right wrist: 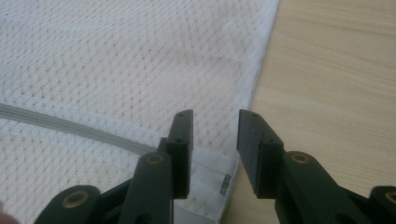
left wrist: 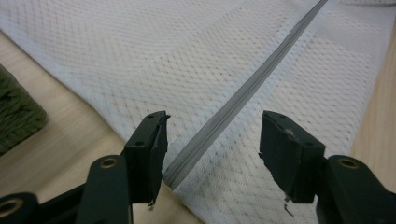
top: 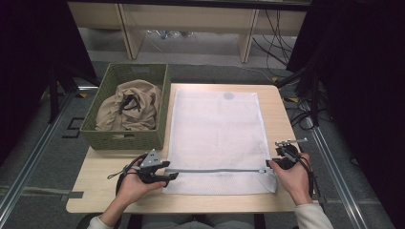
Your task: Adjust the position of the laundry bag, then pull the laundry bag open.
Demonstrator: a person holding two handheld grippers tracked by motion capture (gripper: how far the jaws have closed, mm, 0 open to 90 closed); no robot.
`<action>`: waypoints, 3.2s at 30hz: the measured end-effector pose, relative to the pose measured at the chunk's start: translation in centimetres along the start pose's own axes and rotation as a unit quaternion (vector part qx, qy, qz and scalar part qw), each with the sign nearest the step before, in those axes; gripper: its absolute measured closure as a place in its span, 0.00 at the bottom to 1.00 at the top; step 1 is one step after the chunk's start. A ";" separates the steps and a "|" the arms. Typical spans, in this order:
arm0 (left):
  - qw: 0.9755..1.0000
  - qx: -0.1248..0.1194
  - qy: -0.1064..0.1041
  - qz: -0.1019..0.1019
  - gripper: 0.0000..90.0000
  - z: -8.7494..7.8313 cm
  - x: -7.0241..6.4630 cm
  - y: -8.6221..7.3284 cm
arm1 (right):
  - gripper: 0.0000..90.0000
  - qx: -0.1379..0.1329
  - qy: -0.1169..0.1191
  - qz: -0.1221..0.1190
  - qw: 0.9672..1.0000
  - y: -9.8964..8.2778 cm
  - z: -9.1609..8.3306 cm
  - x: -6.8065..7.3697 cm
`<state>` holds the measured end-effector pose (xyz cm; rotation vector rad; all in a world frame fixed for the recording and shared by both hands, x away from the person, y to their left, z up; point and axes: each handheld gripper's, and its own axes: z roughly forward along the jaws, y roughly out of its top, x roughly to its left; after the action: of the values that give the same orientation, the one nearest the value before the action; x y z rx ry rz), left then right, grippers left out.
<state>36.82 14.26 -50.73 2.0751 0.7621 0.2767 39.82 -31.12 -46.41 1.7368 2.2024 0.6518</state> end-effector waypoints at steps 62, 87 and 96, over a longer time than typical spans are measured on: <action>0.995 0.076 0.058 0.000 0.70 -0.6 1.5 0.7 | 0.90 0.147 0.023 0.027 0.988 1.0 0.5 0.0; 0.999 -0.012 0.016 -0.032 0.46 0.7 -0.4 2.7 | 0.77 0.144 0.021 0.051 0.988 1.4 -0.3 -0.5; 1.000 -0.011 0.006 -0.017 0.48 1.3 -0.9 3.1 | 0.75 0.147 0.025 0.030 0.988 1.8 0.0 -0.8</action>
<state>38.01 11.56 -48.91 2.0388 0.7966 0.2782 41.56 -31.60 -45.54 1.9523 2.3880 0.4031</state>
